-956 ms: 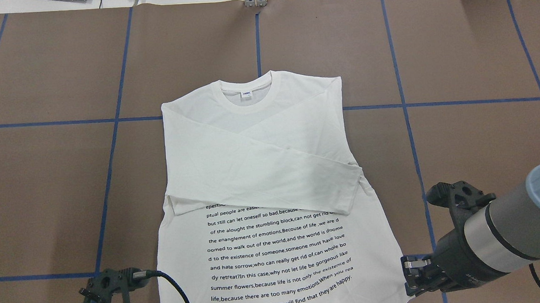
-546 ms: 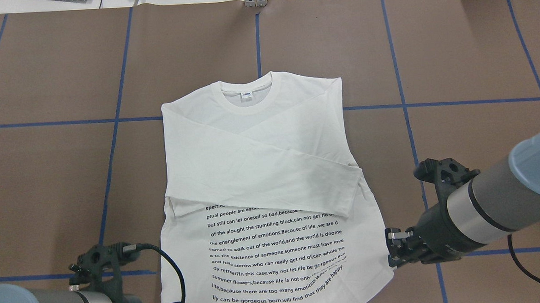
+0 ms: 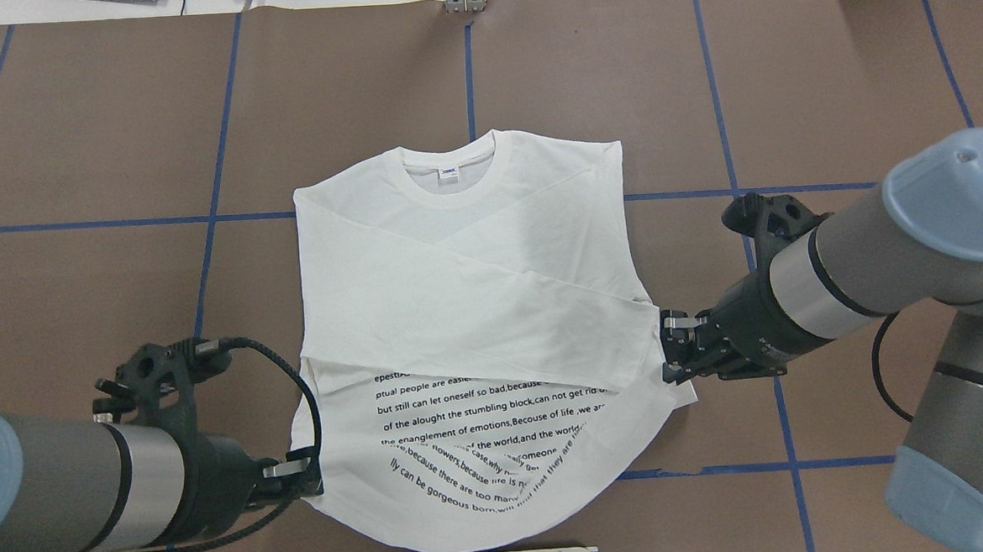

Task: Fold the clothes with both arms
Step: 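Lift the hem with both grippers and carry it over toward the collar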

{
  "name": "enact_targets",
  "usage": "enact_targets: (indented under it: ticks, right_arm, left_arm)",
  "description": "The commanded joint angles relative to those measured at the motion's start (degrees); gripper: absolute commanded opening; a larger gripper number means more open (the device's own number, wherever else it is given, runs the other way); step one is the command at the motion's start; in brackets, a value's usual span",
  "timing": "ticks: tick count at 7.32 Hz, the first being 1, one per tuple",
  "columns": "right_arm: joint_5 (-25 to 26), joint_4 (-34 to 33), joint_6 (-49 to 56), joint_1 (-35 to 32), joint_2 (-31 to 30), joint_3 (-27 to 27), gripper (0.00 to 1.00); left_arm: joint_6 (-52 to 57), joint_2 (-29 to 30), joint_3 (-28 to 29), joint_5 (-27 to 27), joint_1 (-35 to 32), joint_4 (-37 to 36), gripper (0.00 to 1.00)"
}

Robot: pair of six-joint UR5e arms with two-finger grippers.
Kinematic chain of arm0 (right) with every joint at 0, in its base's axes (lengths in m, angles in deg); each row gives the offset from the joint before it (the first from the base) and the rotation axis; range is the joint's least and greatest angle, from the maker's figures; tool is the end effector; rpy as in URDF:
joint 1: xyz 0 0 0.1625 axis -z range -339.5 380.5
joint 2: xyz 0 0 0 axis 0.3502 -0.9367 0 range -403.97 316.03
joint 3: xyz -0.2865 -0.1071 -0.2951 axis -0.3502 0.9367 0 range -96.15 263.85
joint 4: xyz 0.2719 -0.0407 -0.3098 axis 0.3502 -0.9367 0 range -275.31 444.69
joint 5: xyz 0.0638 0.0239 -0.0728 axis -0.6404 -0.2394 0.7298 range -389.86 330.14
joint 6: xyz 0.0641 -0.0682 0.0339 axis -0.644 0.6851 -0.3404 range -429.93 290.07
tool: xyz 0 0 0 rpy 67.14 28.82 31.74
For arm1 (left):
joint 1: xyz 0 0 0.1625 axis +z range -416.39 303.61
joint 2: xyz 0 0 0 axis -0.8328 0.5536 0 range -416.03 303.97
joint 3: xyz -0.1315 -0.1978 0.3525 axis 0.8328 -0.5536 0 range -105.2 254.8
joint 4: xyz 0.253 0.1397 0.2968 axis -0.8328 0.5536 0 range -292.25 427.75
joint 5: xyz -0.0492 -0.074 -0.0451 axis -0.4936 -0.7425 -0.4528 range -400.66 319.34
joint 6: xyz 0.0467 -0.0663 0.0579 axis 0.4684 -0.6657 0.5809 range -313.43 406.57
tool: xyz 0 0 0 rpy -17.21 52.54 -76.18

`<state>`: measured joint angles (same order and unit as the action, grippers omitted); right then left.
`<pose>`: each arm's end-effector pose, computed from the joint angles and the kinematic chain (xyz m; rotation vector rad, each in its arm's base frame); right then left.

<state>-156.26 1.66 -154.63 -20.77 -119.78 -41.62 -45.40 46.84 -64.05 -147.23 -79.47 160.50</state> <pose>-0.3117 -0.3723 0.2365 -0.1573 -1.1043 0.2478 0.3357 -0.2571 0.1828 -0.0491 1.1466 -0.2257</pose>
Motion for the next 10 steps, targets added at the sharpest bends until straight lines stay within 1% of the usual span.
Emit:
enact_targets:
  ticks: [1, 3, 4, 6, 7, 8, 9, 10]
  right_arm:
    - [0.19, 0.06, 1.73, -7.31, 4.94, 5.47, 0.0]
    - [0.36, 0.06, 4.8, -10.31, 9.26, 11.27, 0.0]
    - [0.45, 0.06, 5.07, -11.11, 11.72, 14.35, 0.0]
    - [0.8, 0.06, 5.51, -11.29, 17.86, 22.68, 0.0]
    - [1.06, 0.15, 5.6, -11.81, 19.89, 26.64, 0.0]
    - [1.33, 1.71, 6.21, -11.99, 22.0, 30.94, 0.0]
    - [1.33, 5.73, 6.3, -12.08, 23.5, 36.64, 0.0]
    - [1.5, 8.73, 6.39, -12.26, 23.52, 40.44, 0.0]
  left_arm:
    - [2.14, 2.4, 4.42, -1.71, -7.12, 0.15, 0.0]
    - [5.65, 6.97, 12.24, -6.26, -14.41, 0.24, 0.0]
    - [5.92, 8.03, 15.15, -6.28, -16.97, 0.59, 0.0]
    - [10.3, 11.37, 22.26, -6.28, -20.23, 1.55, 0.0]
    - [10.49, 11.73, 27.61, -6.28, -21.2, 7.91, 0.0]
    - [10.49, 11.73, 33.92, -6.28, -21.38, 14.5, 0.0]
    - [10.49, 12.17, 39.12, -6.28, -22.43, 19.79, 0.0]
    - [10.49, 12.35, 43.18, -6.28, -23.4, 23.41, 0.0]
